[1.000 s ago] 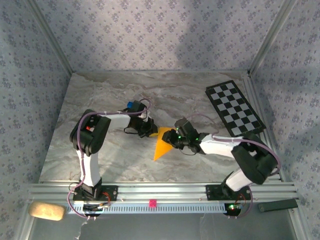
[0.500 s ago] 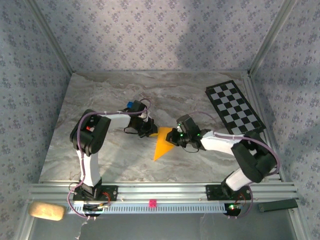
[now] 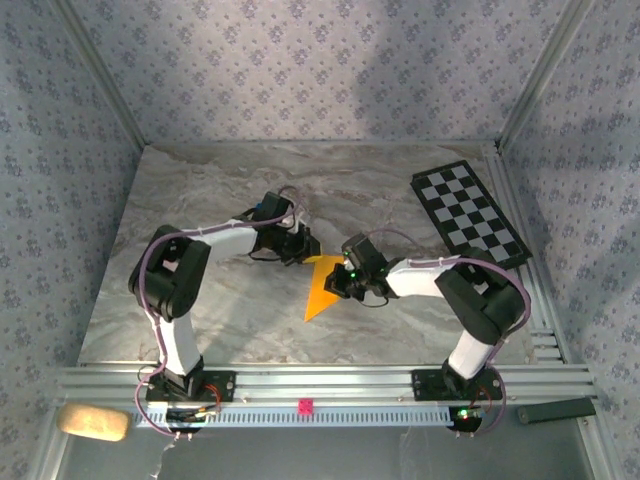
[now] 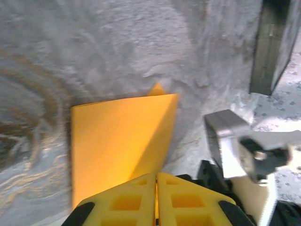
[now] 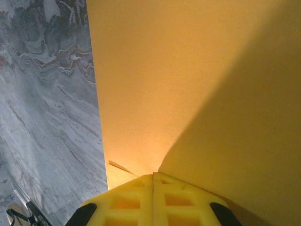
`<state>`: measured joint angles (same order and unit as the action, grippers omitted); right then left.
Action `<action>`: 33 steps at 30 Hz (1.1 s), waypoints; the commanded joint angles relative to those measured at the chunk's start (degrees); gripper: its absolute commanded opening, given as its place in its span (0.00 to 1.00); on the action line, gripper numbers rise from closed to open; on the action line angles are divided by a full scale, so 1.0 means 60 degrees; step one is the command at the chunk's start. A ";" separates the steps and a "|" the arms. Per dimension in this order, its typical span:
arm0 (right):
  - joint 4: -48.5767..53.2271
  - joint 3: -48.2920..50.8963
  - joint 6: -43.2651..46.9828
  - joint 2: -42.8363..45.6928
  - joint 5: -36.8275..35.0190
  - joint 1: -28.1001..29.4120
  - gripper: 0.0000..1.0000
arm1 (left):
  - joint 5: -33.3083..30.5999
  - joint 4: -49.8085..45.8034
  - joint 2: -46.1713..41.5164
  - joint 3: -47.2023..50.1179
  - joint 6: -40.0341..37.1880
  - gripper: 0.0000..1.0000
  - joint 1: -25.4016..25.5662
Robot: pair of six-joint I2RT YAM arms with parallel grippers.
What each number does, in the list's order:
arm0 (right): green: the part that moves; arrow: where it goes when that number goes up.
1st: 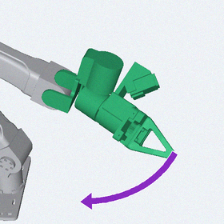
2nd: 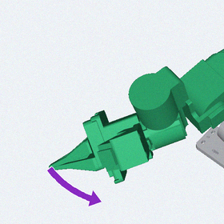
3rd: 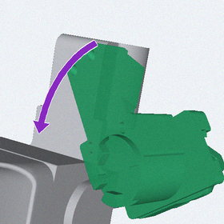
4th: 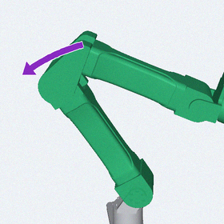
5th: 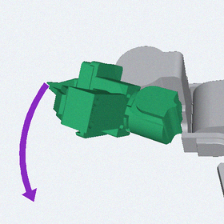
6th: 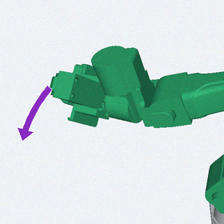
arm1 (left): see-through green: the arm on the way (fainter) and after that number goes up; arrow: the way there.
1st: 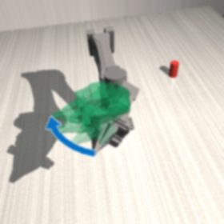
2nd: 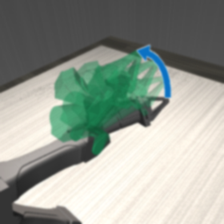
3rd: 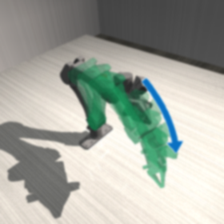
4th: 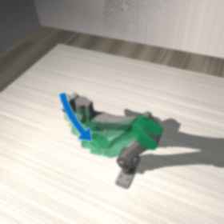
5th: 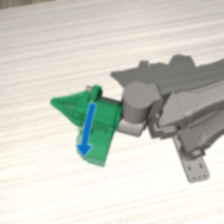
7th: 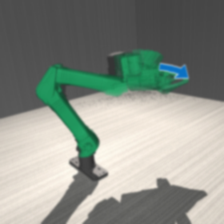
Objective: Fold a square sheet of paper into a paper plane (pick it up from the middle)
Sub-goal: Rotate the paper at the center of the table.
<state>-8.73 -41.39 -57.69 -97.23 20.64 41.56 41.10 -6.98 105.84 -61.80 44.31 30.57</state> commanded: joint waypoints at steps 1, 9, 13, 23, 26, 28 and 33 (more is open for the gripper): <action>0.0338 -0.0019 -0.0257 -0.0333 -0.0174 0.0112 0.03 | 0.0389 0.0033 0.0089 -0.0138 0.0083 0.09 0.0129; -0.0258 0.0192 -0.0404 0.0111 -0.0201 0.0093 0.07 | -0.0298 -0.0784 0.1111 -0.0150 0.0069 0.05 0.0133; -0.0109 0.0326 -0.0336 0.0898 -0.0559 -0.0104 0.17 | -0.0562 -0.0782 0.1147 0.0167 0.0058 0.03 0.0068; 0.0343 0.1024 -0.0429 0.1769 -0.0569 -0.1213 0.33 | -0.0246 -0.0102 0.0817 0.0822 0.0345 0.04 -0.0324; 0.0316 0.0974 -0.0390 0.1624 -0.0417 -0.1243 0.33 | -0.0135 0.0054 0.0831 0.0930 0.0424 0.04 -0.0381; 0.0137 0.0960 -0.0388 0.1500 -0.0302 -0.1265 0.33 | -0.0126 0.0156 0.0831 0.1023 0.0465 0.04 -0.0392; 0.0276 0.0816 -0.0375 0.1222 -0.0266 -0.1359 0.33 | -0.0130 0.0286 0.0830 0.1182 0.0512 0.04 -0.0391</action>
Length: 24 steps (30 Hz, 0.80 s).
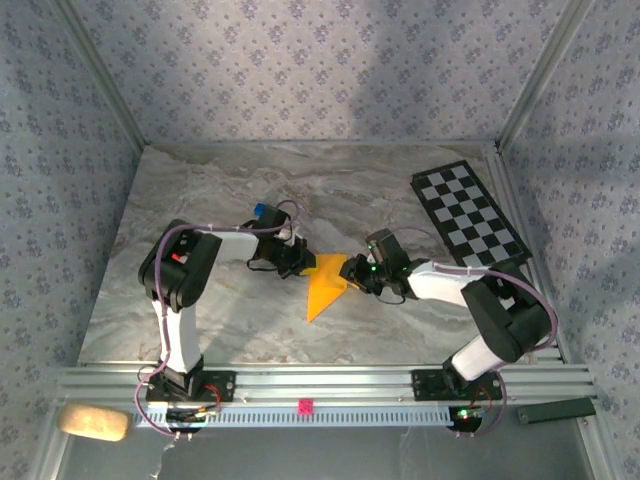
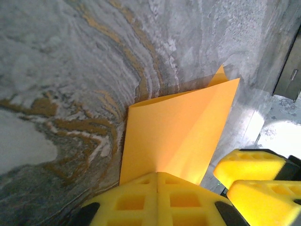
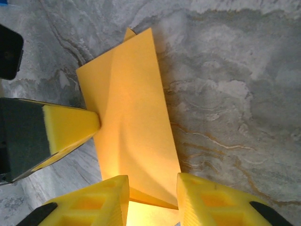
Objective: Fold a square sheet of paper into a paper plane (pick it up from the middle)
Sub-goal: Rotate the paper at the center of the table.
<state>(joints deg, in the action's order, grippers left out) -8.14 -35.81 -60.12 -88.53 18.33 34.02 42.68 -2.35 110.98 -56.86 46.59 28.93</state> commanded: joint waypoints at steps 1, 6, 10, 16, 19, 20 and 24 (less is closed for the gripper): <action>0.0260 -0.0160 0.0058 -0.0305 0.0156 -0.0136 0.33 | -0.0403 -0.0475 -0.0013 0.0355 0.0131 0.04 -0.0130; 0.0302 -0.0257 0.0102 -0.0493 0.0214 -0.0152 0.33 | -0.0404 -0.0462 0.0003 0.0376 0.0144 0.04 -0.0126; -0.0096 -0.0142 0.0070 -0.0550 0.0413 -0.0156 0.33 | -0.0380 -0.0429 0.0017 0.0381 0.0155 0.04 -0.0126; -0.0349 -0.0320 0.0190 -0.0794 0.0780 -0.0127 0.33 | -0.0385 -0.0441 0.0033 0.0381 0.0124 0.03 -0.0124; -0.0117 -0.0420 0.0317 -0.0741 0.0570 -0.0111 0.32 | -0.0469 -0.0491 -0.0010 0.0404 0.0116 0.03 -0.0134; -0.0003 -0.0474 0.0368 -0.0696 0.0473 -0.0111 0.32 | -0.0487 -0.0509 -0.0010 0.0402 0.0105 0.03 -0.0134; 0.0684 -0.0764 0.0681 -0.0442 0.0015 -0.0165 0.32 | -0.0565 -0.0619 0.0018 0.0381 0.0044 0.02 -0.0126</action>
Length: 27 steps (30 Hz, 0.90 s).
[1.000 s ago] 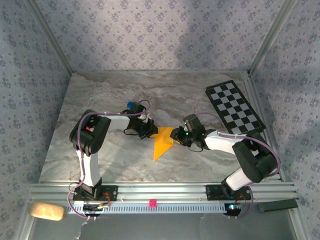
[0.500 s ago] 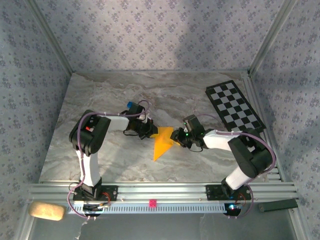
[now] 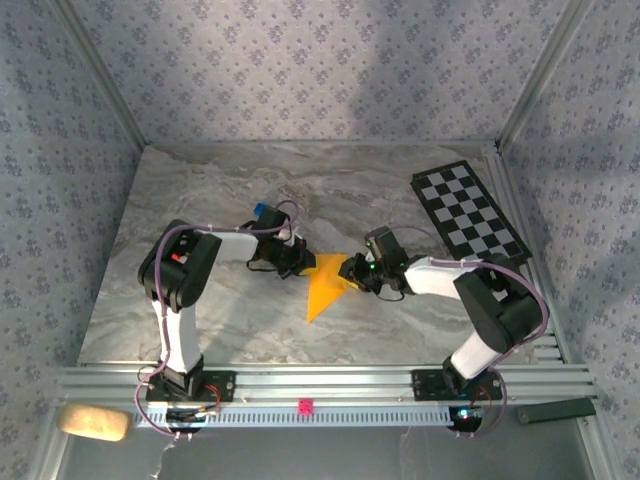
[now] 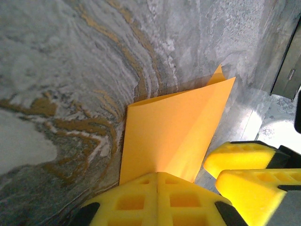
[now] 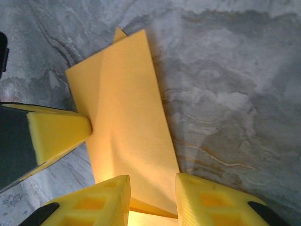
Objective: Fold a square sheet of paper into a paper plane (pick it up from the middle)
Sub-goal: Rotate the paper at the center of the table, then fold the wing for the fifth time at the center of the table.
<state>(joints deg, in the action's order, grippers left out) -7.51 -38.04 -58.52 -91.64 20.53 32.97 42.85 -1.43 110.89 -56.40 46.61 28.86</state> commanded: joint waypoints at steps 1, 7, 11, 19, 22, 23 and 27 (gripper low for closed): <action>0.0878 -0.0519 0.0545 0.0138 -0.0575 0.0000 0.32 | -0.0593 -0.0790 0.0020 0.0304 0.0034 0.02 -0.0122; 0.1802 -0.1014 0.0800 -0.0046 -0.0931 -0.0111 0.33 | -0.0904 -0.1307 0.0030 0.0133 -0.0249 0.00 -0.0095; 0.1727 -0.1201 0.0855 -0.0474 -0.0585 -0.0151 0.33 | -0.1220 -0.1849 0.0073 -0.0099 -0.0589 0.00 -0.0022; 0.1171 -0.1244 0.0750 -0.0989 -0.0007 -0.0101 0.32 | -0.2742 -0.3579 0.0216 -0.0970 -0.1568 0.00 0.0559; 0.0607 -0.1036 0.0631 -0.0917 0.0183 -0.0098 0.31 | -0.2807 -0.3586 0.0257 -0.0986 -0.1555 0.00 0.0628; 0.0463 -0.0981 0.0574 -0.0910 0.0262 -0.0108 0.31 | -0.2806 -0.3570 0.0268 -0.0982 -0.1546 0.00 0.0636; 0.0361 -0.0942 0.0542 -0.0856 0.0338 -0.0121 0.29 | -0.2784 -0.3568 0.0312 -0.0973 -0.1556 0.00 0.0632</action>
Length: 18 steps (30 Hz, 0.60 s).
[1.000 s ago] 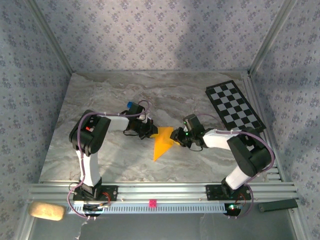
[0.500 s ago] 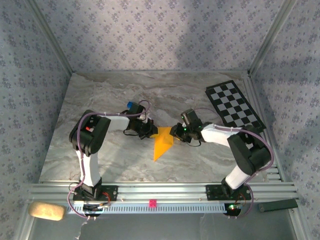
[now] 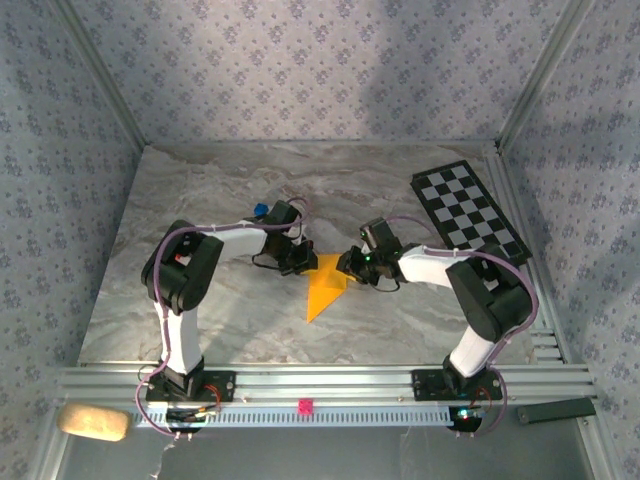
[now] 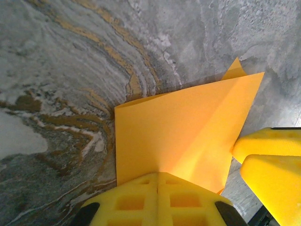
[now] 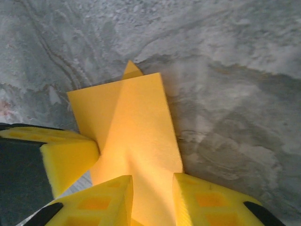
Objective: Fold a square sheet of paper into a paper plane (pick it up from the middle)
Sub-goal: Fold the wing for the fifth time at the center of the table.
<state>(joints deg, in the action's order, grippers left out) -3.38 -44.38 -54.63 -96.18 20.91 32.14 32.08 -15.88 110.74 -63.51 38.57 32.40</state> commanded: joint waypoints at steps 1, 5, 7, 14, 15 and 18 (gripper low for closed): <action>-0.0313 0.0130 -0.0108 -0.0095 0.0266 0.0012 0.29 | -0.0973 -0.1162 0.0338 0.0200 -0.0203 0.00 0.0037; -0.0533 0.0291 -0.0205 -0.0011 0.0295 0.0019 0.28 | -0.0980 -0.1174 0.0338 0.0178 -0.0211 0.00 0.0044; -0.0262 0.0348 -0.0195 0.0179 0.0043 0.0018 0.29 | -0.0952 -0.1183 0.0334 0.0182 -0.0191 0.00 0.0046; 0.0859 0.0495 -0.0061 0.0839 -0.0346 0.0095 0.30 | -0.0981 -0.1208 0.0286 0.0144 -0.0217 0.00 0.0039; 0.0832 0.0589 -0.0098 0.0914 -0.0281 0.0139 0.31 | -0.0980 -0.1220 0.0292 0.0153 -0.0220 0.00 0.0035; 0.0764 0.0951 -0.0357 0.1142 -0.0297 0.0197 0.32 | -0.0982 -0.1212 0.0294 0.0126 -0.0207 0.00 0.0036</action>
<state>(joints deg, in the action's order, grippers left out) -1.26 -40.88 -55.22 -91.02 19.73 32.75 31.88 -16.40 110.74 -63.72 38.35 32.42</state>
